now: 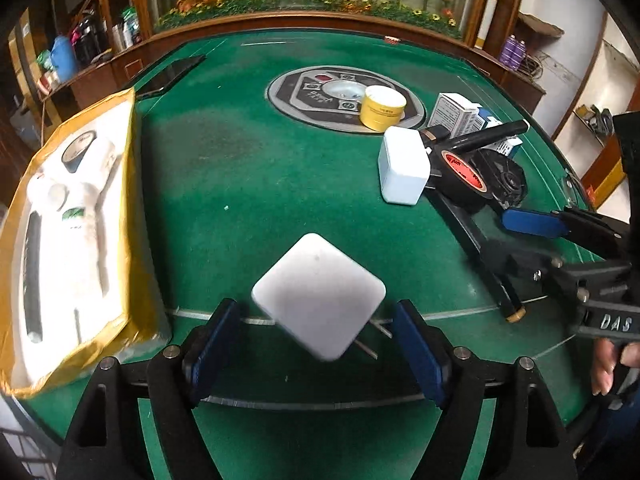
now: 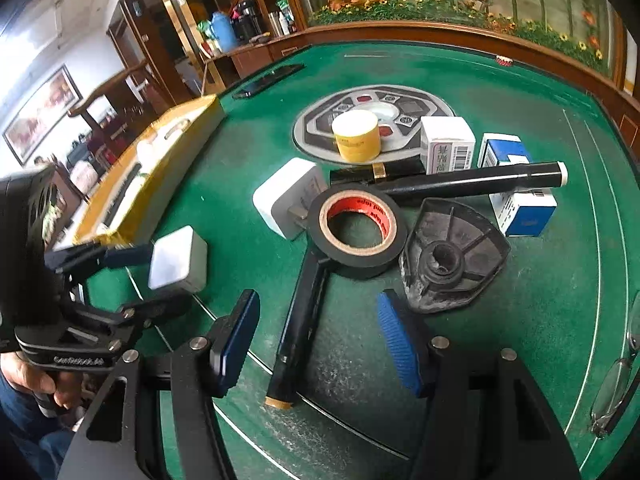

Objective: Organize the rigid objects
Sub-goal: 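Grasp a white square charger with the left tool while the right tool grasps a black marker, then carry the charger into the tray with the left tool while the right tool drops the marker there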

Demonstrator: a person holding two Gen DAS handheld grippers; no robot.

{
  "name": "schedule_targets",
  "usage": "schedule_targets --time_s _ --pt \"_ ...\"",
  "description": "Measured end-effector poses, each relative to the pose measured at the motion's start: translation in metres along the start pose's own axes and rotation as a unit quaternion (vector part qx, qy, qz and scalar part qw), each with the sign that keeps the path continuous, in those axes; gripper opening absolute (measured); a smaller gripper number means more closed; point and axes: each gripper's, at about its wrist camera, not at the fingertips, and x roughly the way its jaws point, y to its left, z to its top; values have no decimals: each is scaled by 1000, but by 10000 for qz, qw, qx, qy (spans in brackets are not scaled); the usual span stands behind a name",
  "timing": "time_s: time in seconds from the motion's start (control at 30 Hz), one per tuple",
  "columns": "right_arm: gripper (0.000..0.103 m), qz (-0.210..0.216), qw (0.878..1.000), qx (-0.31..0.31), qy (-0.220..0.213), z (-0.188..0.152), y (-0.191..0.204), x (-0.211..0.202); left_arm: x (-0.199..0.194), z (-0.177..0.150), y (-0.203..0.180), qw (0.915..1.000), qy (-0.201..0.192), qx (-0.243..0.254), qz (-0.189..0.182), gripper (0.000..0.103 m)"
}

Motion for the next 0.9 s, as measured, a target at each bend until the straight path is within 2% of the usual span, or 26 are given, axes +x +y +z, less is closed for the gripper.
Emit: schedule_targets --time_s 0.07,0.1,0.2,0.23,0.27,0.37,0.43,0.5,0.53,0.57,0.6,0.7,0.83,0.9 --pt "60 -163 9998 -122 53 -1 5 7 -1 -3 -1 9998 -161 87 86 70" --pt "59 -249 9994 -210 78 -3 8 10 -3 -3 -1 9997 -176 123 90 70" --pt "38 -642 9962 -587 30 -8 19 13 -6 -5 2 9997 -214 110 -10 70" --pt "23 -785 9946 -686 15 -9 23 14 -8 -6 2 9997 -233 114 -14 70" --pt "15 -750 9945 -729 18 -10 26 13 -11 -6 3 9996 -262 103 -44 70" --pt "15 -473 9963 -722 51 -13 27 11 -20 -5 9 9993 -343 -13 -150 70" --pt "14 100 9982 -587 85 -12 26 8 -26 -4 13 9989 -408 -95 -195 70" --pt "14 548 9967 -593 38 -12 29 1 -31 -2 18 9985 -461 -165 -251 62" --pt "14 818 9947 -628 36 -12 32 -1 -32 -1 20 9984 -464 -189 -259 54" --pt "14 1024 9926 -644 75 -13 36 -2 -35 -1 22 9982 -484 -218 -280 52" --pt "14 1060 9920 -671 101 -13 38 -1 -36 1 24 9980 -510 -236 -282 52" --pt "14 800 9940 -724 166 -15 41 4 -40 1 27 9976 -579 -252 -284 52" --pt "14 500 9941 -930 240 -18 49 7 -35 1 25 9986 -450 -183 -209 52" --pt "14 311 9931 -1107 244 -21 56 9 -31 0 24 9991 -357 -183 -125 60"
